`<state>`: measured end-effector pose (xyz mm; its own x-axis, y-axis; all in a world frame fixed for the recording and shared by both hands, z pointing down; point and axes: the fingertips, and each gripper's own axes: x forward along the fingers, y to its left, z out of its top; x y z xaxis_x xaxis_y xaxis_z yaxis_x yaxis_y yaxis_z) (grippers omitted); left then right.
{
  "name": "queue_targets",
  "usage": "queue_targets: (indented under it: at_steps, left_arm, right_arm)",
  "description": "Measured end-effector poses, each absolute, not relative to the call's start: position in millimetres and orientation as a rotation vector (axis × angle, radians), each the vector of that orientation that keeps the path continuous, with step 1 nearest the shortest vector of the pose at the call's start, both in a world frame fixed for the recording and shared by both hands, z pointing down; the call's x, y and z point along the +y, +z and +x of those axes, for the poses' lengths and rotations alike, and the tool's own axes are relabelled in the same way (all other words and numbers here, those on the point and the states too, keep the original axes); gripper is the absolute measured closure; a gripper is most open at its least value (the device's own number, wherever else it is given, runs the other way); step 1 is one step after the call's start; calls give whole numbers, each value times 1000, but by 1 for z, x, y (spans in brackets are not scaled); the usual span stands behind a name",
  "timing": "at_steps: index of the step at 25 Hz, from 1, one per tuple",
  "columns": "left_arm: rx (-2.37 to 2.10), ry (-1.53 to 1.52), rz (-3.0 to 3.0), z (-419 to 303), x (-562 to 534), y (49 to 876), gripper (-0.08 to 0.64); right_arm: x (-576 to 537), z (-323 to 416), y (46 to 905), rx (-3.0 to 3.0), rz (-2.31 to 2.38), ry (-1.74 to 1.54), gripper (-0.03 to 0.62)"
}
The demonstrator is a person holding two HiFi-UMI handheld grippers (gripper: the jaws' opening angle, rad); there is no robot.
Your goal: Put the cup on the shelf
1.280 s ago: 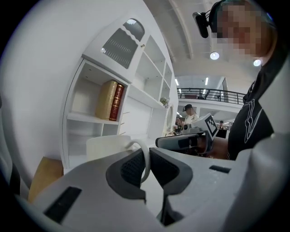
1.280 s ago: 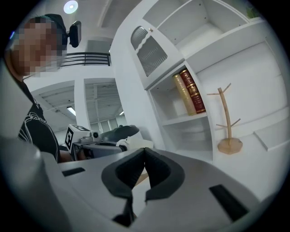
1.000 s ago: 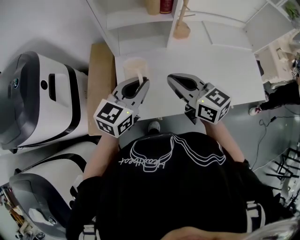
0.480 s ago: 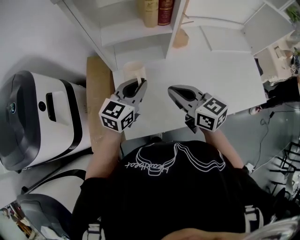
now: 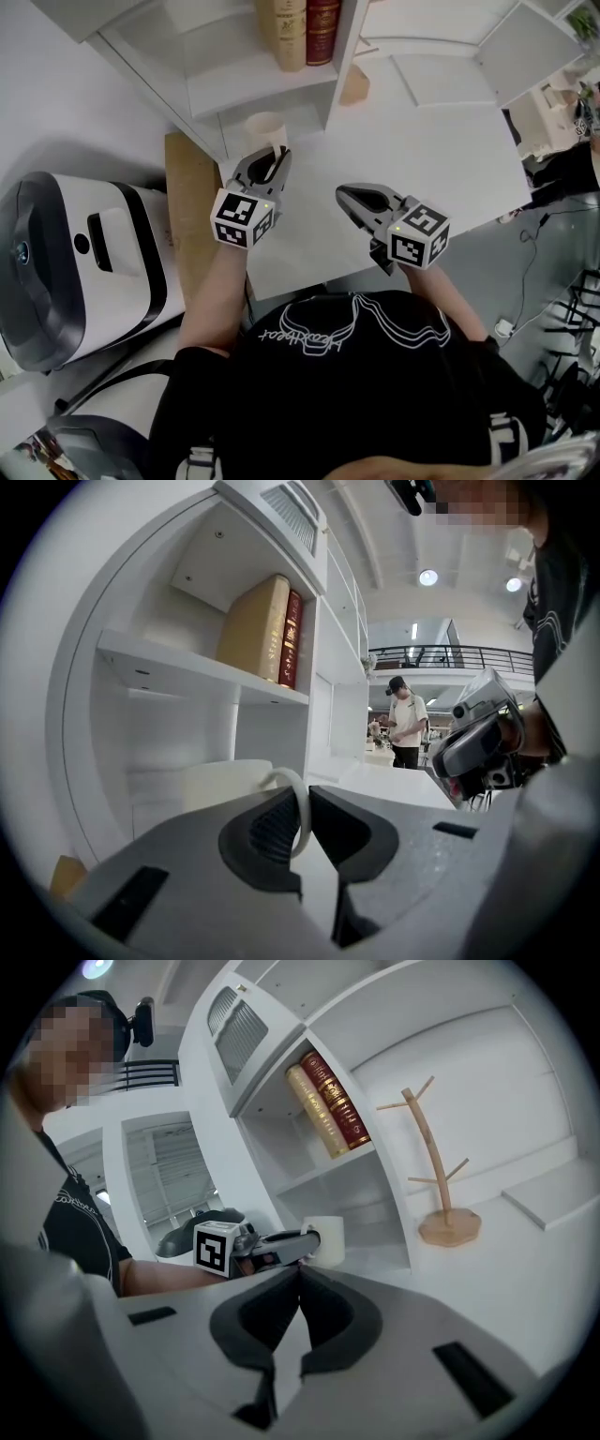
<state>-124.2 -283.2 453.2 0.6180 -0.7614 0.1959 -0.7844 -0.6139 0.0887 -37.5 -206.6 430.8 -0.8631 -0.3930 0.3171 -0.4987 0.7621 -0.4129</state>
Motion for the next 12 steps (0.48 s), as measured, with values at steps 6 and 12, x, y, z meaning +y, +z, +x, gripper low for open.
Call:
queue_targets:
  at_steps: [6, 12]
  left_arm:
    - [-1285, 229, 2682, -130, -304, 474, 535]
    - [-1271, 230, 2687, -137, -320, 492, 535]
  right_arm:
    - [-211, -35, 445, -2709, 718, 761, 588]
    - [-215, -32, 455, -2679, 724, 778, 588]
